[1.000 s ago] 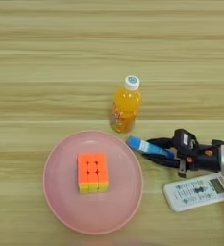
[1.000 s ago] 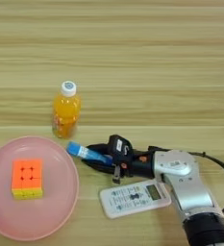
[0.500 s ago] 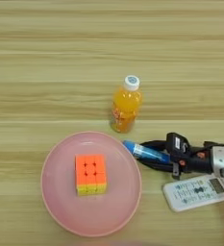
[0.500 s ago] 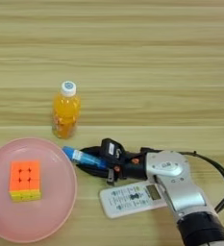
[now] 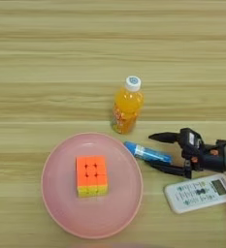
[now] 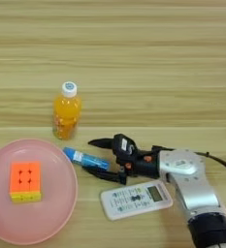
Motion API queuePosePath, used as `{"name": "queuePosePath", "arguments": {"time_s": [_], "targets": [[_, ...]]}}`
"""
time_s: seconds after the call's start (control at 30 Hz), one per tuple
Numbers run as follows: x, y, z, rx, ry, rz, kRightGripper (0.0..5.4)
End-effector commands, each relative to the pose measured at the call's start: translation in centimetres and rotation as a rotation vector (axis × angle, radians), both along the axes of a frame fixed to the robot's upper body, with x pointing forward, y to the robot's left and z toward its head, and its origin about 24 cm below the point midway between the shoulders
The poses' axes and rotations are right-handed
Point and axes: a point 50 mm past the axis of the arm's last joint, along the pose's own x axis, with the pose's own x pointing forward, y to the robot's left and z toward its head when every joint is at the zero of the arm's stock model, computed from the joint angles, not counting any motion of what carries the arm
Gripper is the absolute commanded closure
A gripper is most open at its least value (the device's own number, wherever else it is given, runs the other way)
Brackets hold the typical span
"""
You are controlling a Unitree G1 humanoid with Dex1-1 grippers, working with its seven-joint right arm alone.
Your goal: Move the objects on the table
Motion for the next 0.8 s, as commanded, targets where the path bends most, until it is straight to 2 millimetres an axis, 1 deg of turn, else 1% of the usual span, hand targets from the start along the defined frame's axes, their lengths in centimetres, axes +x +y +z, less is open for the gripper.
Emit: {"name": "queuePosePath", "arguments": {"time_s": [0.03, 0.07, 0.27, 0.3, 0.33, 0.47, 0.67, 0.8], "targets": [[1.0, -1.9, 4.0, 0.002, -0.123, -0.024, 1.41], [0.9, -2.2, 4.3, 0.004, -0.126, -0.026, 1.36], [0.1, -4.3, 5.8, 0.004, -0.116, -0.018, 0.64], [-0.1, -4.5, 6.0, 0.007, -0.11, -0.013, 0.64], [-0.2, -4.7, 6.1, 0.01, -0.103, -0.006, 0.48], [-0.9, -5.7, 6.3, -0.008, -0.062, 0.026, 0.1], [-1.6, -6.6, 6.3, -0.045, 0.006, 0.071, 0.05], [-2.1, -7.1, 5.9, -0.092, 0.065, 0.113, 0.05]]}}
